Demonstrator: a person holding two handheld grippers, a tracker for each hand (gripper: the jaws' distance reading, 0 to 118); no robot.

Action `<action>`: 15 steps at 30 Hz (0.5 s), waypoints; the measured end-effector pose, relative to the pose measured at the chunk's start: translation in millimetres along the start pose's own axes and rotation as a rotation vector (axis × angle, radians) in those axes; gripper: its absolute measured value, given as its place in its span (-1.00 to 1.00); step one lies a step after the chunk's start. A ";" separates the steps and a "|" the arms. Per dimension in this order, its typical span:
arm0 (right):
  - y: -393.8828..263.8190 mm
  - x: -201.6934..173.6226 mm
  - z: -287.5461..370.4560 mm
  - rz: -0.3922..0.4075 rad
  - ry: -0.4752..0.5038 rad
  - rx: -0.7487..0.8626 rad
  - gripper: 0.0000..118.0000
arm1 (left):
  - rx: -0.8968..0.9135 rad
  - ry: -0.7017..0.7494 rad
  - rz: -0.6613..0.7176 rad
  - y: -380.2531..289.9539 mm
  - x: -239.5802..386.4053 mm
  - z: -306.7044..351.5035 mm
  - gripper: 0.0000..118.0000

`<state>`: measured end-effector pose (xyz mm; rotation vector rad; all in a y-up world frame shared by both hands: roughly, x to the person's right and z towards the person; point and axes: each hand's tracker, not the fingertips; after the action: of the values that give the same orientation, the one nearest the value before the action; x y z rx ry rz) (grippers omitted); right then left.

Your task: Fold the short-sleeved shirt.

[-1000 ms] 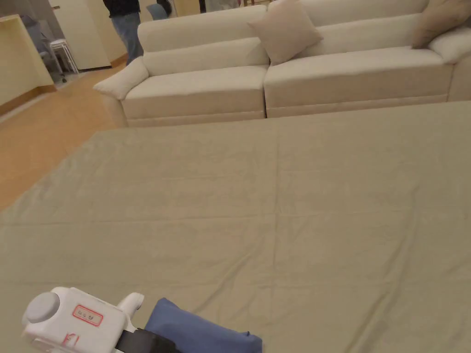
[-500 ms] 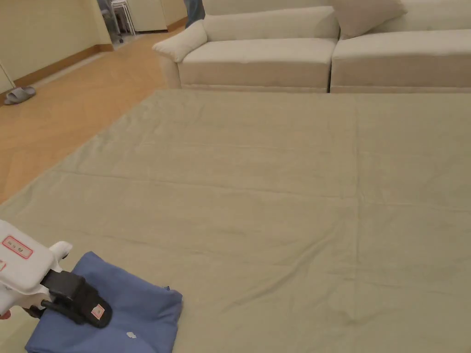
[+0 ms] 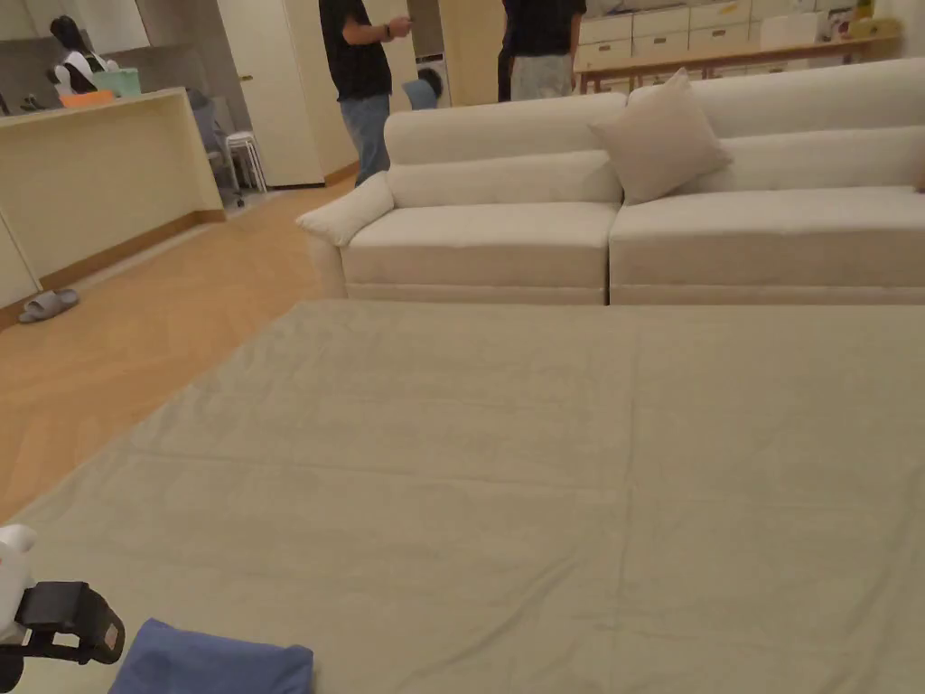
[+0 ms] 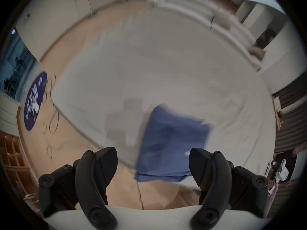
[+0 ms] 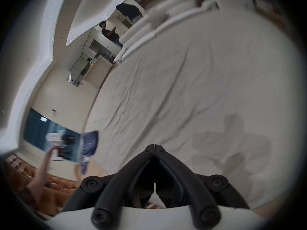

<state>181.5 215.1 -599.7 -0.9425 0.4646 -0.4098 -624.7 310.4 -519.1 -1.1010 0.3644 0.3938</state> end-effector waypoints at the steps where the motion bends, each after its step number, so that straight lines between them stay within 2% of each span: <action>1: 4.4 -7.7 10.5 0.059 -0.071 0.040 -1.00 | 0.075 -0.047 -0.013 -5.1 21.1 25.8 0.54; 3: 12.3 -33.0 39.2 0.182 -0.169 0.174 -1.00 | 0.284 -0.111 -0.071 -20.9 69.0 81.5 0.55; 6: 24.4 -73.5 89.2 0.239 -0.187 0.391 -1.00 | 0.642 -0.077 -0.211 -71.7 161.1 152.5 0.54; 7: 27.6 -85.3 105.7 0.243 -0.190 0.452 -1.00 | 0.761 -0.102 -0.231 -92.7 187.5 167.9 0.54; 9: 33.8 -118.1 147.0 0.317 -0.226 0.573 -1.00 | 0.973 -0.107 -0.237 -131.5 236.9 194.9 0.53; 12: 30.0 -158.2 206.2 0.429 -0.249 0.731 -1.00 | 1.129 -0.219 -0.171 -170.7 284.2 218.8 0.52; 14: 22.7 -177.6 240.1 0.489 -0.269 0.796 -1.00 | 1.128 -0.253 -0.176 -186.4 314.0 233.4 0.47; 15: 18.9 -185.9 256.0 0.503 -0.286 0.828 -1.00 | 1.126 -0.277 -0.216 -193.0 326.3 241.7 0.26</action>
<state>169.9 494.0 -449.5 -0.0587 0.2160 0.0152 -225.9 494.4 -423.1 0.0235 0.1611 0.0939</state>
